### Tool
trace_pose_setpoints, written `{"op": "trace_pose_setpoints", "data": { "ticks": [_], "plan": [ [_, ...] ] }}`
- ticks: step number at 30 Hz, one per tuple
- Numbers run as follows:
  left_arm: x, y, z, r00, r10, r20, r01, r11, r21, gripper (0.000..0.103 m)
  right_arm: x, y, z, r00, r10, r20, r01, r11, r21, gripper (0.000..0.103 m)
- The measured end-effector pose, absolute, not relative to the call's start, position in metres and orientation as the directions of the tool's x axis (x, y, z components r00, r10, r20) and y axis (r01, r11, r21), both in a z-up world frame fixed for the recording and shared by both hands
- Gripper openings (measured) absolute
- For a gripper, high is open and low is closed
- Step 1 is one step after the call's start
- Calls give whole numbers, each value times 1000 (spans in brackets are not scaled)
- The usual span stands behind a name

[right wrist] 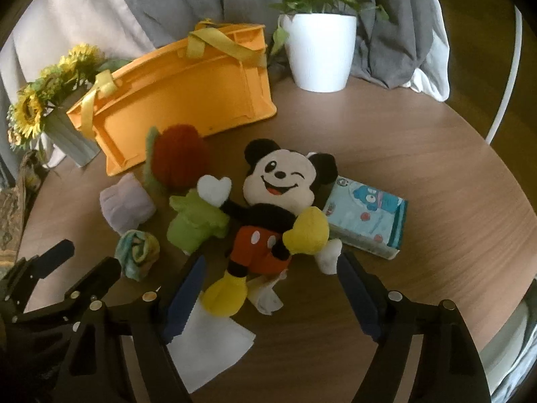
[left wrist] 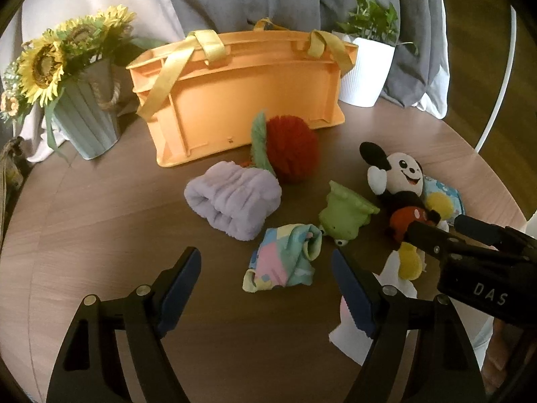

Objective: Organize soft objects
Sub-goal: 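Grasp the pastel patterned cloth with the left tool while the right tool grasps the Mickey plush, then carry the cloth and the Mickey plush up over the orange crate with both tools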

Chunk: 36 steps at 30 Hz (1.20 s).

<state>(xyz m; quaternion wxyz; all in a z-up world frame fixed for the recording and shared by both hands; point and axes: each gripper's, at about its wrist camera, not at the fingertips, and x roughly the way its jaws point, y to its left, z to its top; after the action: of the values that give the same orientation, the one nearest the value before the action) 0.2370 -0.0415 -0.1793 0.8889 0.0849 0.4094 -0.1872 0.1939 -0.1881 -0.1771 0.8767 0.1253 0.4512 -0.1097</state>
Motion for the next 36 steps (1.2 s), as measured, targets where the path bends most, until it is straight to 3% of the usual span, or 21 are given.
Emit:
{"op": "trace_pose_setpoints", "data": {
  "ticks": [13,17,22,24,26,36],
  "plan": [
    [254,-49,-200,531,-291,-796,417,907,-54,71,213,-195,-195,557,-38,-830,326,929,176,77],
    [258,-52,-207,509,-296,-808,417,906,-70,65,221,-200,-203,530,-32,-847,335,926,175,71],
    [260,-56,-214,488,-295,-822,417,906,-78,49,226,-199,-205,522,-54,-851,323,936,139,60],
    [260,-57,-216,484,-298,-823,417,905,-83,47,226,-199,-205,524,-49,-850,313,939,139,54],
    [259,-57,-215,488,-301,-819,420,904,-82,46,227,-198,-206,519,-28,-854,294,944,148,38],
    [250,-54,-201,522,-311,-794,411,908,-86,43,221,-193,-198,549,-27,-836,264,954,143,36]
  ]
}}
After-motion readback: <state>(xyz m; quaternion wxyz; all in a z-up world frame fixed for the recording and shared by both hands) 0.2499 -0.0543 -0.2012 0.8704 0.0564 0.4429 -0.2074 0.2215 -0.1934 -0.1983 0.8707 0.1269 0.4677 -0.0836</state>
